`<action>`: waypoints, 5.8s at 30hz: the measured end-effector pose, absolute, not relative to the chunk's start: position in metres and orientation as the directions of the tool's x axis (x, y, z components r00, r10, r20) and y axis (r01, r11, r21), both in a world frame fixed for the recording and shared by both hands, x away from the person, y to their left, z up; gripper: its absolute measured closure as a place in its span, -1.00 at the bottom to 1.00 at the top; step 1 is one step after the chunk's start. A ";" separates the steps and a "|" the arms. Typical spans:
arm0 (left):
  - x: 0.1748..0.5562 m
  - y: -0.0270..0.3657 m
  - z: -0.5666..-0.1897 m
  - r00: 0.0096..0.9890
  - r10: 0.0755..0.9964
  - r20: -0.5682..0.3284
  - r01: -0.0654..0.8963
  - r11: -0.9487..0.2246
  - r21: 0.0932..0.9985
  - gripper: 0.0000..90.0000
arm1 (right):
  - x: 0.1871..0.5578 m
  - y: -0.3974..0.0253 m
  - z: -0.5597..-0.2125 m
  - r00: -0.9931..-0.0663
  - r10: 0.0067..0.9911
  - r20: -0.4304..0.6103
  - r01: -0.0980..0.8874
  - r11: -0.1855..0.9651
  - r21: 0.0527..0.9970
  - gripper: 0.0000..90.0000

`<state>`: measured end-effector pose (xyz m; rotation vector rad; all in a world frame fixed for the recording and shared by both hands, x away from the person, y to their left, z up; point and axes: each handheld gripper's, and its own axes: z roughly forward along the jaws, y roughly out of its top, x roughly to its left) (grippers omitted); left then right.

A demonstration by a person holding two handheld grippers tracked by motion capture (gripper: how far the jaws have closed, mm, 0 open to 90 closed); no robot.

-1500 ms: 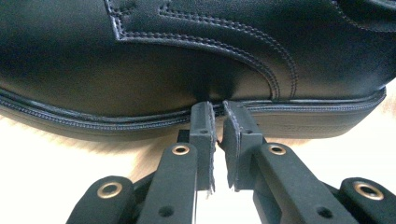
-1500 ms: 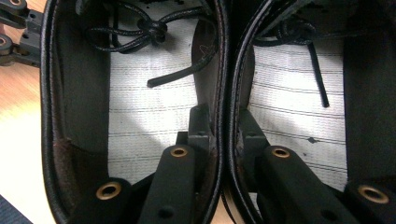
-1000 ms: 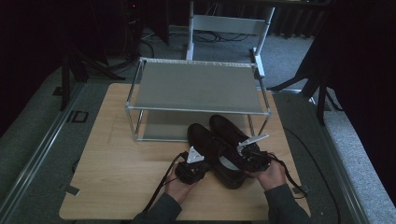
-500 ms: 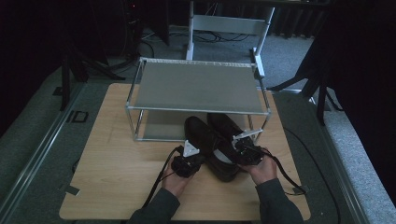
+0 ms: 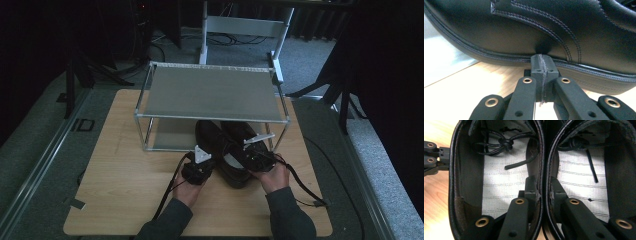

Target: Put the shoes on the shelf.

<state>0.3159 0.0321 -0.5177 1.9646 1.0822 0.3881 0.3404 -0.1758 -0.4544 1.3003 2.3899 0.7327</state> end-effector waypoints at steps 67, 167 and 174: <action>0.393 0.021 -0.533 0.358 0.925 0.127 0.443 -0.288 0.849 1.00 | 0.390 -0.135 -0.479 -0.276 0.961 0.015 0.661 0.178 0.729 0.78; 0.432 0.029 -0.555 0.309 0.951 0.022 0.505 -0.184 0.843 0.84 | 0.362 -0.190 -0.528 -0.367 0.930 0.034 0.509 0.170 0.844 -0.14; 0.429 0.028 -0.554 0.313 0.950 0.019 0.513 -0.186 0.838 0.89 | 0.365 -0.196 -0.532 -0.378 0.925 0.043 0.513 0.171 0.841 -0.15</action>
